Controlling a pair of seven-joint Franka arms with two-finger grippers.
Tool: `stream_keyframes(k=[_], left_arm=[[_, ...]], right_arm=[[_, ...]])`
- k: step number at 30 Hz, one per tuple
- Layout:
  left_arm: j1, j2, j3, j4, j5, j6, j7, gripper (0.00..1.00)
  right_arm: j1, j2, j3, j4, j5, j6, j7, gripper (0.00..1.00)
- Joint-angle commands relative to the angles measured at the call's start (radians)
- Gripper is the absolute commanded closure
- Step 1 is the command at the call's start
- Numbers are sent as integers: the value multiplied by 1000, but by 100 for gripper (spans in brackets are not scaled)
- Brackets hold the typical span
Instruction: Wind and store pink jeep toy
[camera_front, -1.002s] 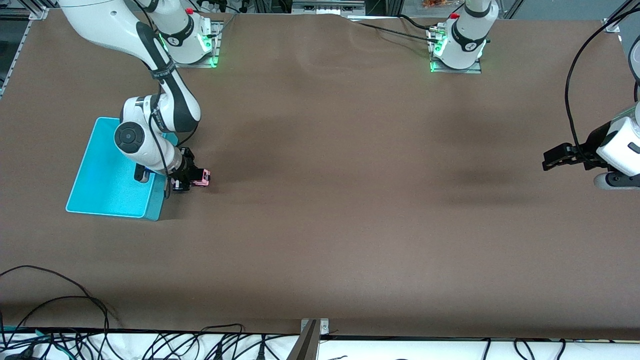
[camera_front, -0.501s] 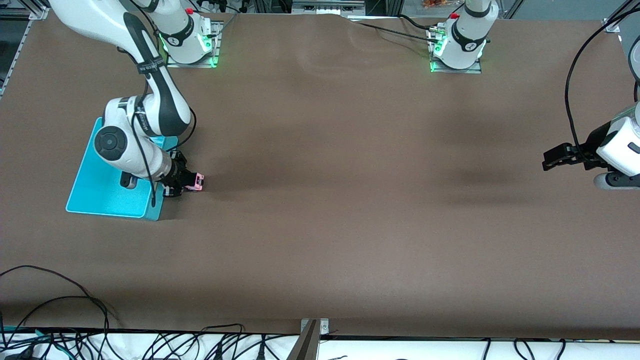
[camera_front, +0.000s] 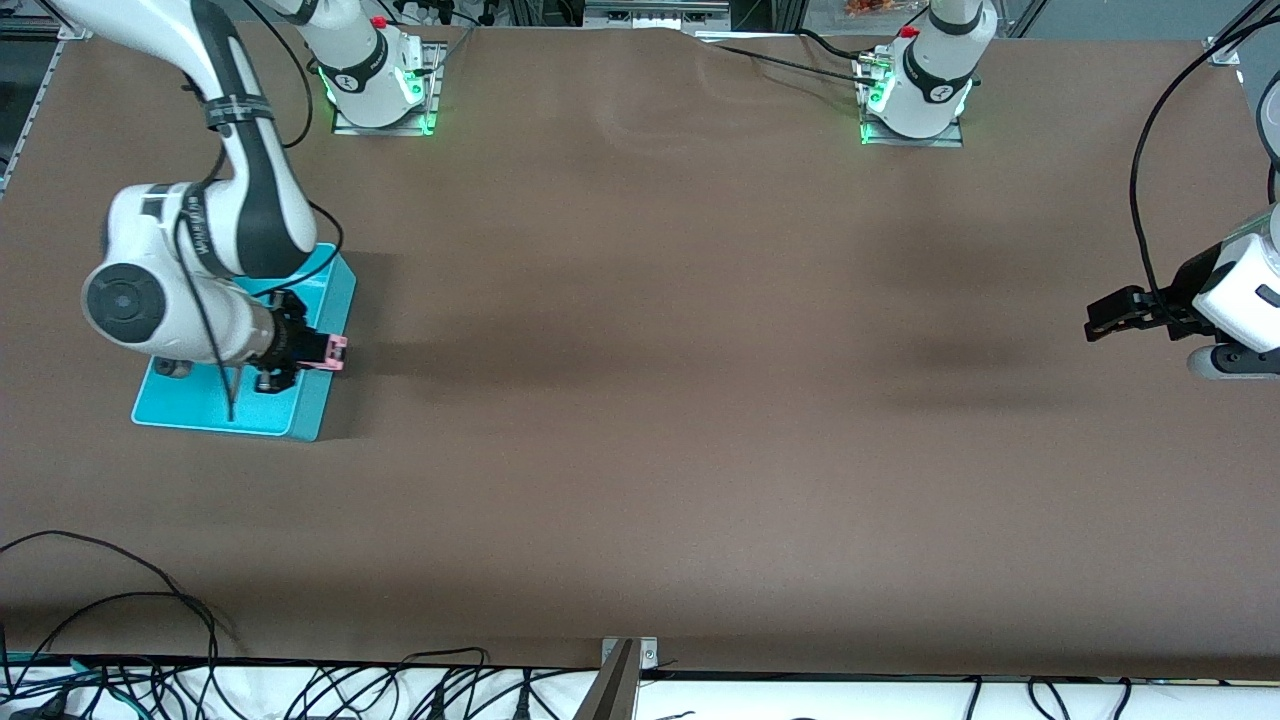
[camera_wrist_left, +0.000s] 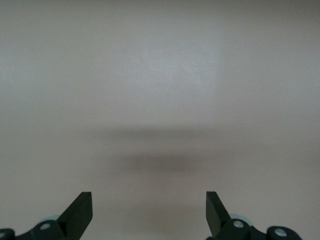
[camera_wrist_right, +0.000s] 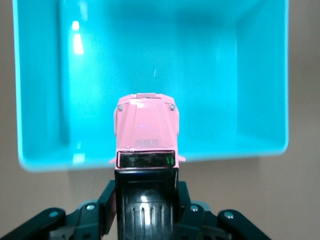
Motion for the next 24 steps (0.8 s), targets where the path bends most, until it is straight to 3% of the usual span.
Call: stream_keyframes(k=[1,5,9,20,24], left_arm=[[9,-19,-9,-18,21,-8,21,0],[8,-19,-9,-18,21,-8,21,0],[9,-19,-9,-18,21,-8,21,0],[8,-18,-9,-18,21,-8,6,0],[8,-18,-9,-18,21,-8,4,0]], right_arm=[[2,-11,-78,-7,-15,-42,-96,77],[-1,3,-120,-14,-15,-38,-124,77],[-15,35,-121,-42,-14,-13,-124,77],[-35,43,-123,-250,-8,296,-124,76],[-40,51,-123,-269,-8,327,-124,76]])
